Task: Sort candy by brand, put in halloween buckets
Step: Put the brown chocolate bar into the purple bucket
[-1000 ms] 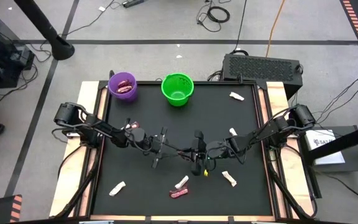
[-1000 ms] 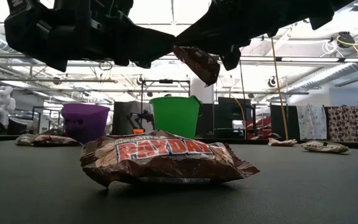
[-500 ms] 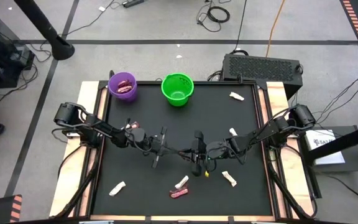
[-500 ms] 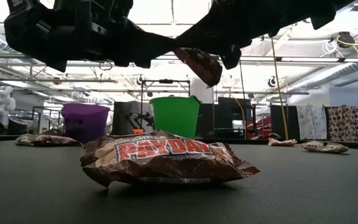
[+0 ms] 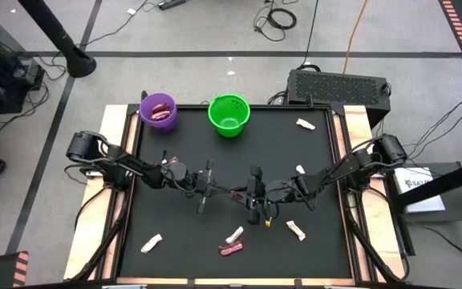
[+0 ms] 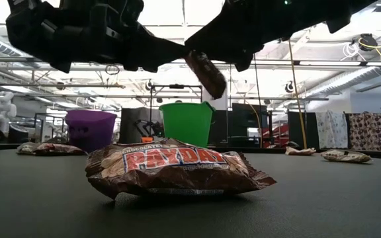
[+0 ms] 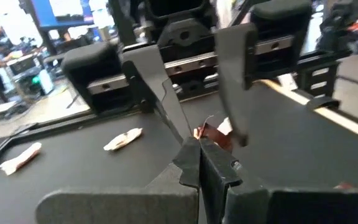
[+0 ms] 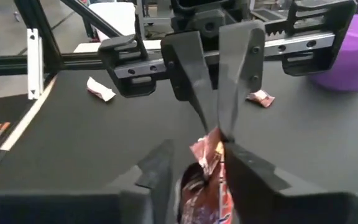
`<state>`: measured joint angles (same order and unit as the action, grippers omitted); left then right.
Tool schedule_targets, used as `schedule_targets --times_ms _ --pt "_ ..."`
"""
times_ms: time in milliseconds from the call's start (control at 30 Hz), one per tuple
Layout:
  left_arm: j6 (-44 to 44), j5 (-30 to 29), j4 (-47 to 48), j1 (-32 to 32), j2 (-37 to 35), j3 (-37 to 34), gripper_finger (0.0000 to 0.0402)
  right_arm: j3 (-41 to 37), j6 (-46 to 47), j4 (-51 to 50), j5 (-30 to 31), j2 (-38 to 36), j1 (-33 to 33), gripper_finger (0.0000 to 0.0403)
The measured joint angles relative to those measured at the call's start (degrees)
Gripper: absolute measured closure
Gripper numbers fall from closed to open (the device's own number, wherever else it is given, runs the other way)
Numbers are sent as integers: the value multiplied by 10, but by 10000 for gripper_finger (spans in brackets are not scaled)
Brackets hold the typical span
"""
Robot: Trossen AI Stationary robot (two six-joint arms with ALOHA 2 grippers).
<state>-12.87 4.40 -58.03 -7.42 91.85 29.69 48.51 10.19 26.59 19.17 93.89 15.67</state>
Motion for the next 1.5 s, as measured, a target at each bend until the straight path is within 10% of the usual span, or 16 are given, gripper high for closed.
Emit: schedule_targets --times_ms 300,767,1200,1500 --pt "-2 -47 261 20 -182 1 401 1 -21 -64 7 -7 -2 193" --pt "-12 -363 733 151 -451 6 401 1 11 -73 3 25 -3 174" --pt "15 -403 745 487 -386 84 401 1 -4 -54 2 25 -4 174" --pt "15 -363 733 567 -261 83 401 1 -4 -64 1 25 2 175"
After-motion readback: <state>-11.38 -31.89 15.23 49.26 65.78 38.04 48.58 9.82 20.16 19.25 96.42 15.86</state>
